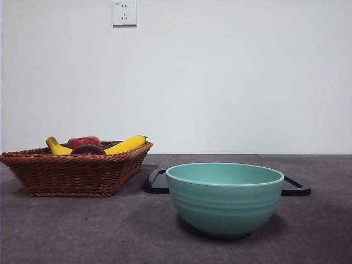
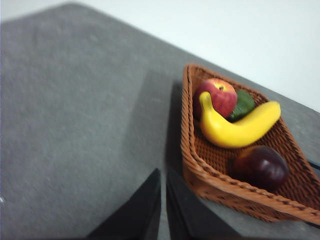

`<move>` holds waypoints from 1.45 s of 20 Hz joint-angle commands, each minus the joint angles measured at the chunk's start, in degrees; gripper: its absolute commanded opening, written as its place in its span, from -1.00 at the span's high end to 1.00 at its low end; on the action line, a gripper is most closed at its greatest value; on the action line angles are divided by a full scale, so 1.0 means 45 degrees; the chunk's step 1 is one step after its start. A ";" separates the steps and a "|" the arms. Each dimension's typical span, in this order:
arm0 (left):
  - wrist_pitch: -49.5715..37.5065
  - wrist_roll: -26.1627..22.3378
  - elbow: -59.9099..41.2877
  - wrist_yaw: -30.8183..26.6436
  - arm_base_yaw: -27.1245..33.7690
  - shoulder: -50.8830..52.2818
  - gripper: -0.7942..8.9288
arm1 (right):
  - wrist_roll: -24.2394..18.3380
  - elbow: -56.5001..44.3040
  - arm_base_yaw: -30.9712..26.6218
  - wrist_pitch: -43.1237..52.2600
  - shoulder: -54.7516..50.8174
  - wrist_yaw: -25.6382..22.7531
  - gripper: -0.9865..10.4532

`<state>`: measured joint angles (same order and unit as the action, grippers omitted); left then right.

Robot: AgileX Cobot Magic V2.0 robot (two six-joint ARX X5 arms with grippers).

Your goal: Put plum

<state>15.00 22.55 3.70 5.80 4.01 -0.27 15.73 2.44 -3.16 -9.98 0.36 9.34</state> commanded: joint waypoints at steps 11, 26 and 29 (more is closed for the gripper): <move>0.1098 0.0423 0.3677 0.1608 0.0019 -0.2030 0.81 | 0.0199 0.4721 -0.0010 -0.2749 0.1783 0.0845 0.82; 0.6839 -0.4274 0.9583 0.5979 -0.0418 -0.7708 0.81 | -0.3220 1.0681 0.0442 -0.8140 0.8136 0.5085 0.82; 0.7961 -0.5110 1.0409 0.6198 -0.0777 -0.8408 0.81 | -0.3740 1.1293 0.0908 -0.8922 0.8869 0.5085 0.82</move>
<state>50.87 3.49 49.50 33.19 0.51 -37.85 1.39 52.42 0.82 -50.26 40.14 31.94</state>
